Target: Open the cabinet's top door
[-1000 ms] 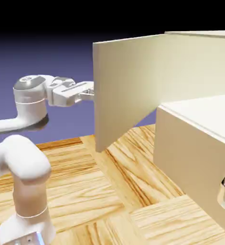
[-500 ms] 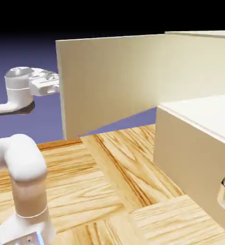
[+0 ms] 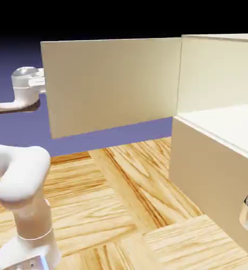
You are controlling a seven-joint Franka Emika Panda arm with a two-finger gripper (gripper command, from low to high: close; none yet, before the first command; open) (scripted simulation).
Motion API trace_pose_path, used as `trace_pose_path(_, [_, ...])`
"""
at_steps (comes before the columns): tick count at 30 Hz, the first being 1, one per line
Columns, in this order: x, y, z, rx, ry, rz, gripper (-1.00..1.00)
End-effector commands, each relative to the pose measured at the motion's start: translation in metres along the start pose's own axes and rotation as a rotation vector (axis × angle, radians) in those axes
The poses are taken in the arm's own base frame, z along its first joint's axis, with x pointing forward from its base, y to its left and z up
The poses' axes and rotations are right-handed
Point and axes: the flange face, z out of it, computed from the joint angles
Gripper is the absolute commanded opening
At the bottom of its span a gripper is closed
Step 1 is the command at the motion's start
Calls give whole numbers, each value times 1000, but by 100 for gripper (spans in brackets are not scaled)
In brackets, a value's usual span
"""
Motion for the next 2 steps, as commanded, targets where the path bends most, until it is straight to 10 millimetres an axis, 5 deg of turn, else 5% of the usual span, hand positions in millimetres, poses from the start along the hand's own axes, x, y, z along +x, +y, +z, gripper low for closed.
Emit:
trace_pose_path(1, [-2,-2,-8,-11,12,0,-100])
trace_pose_path(2, [-3,-3,-16,-22,23,0,-100])
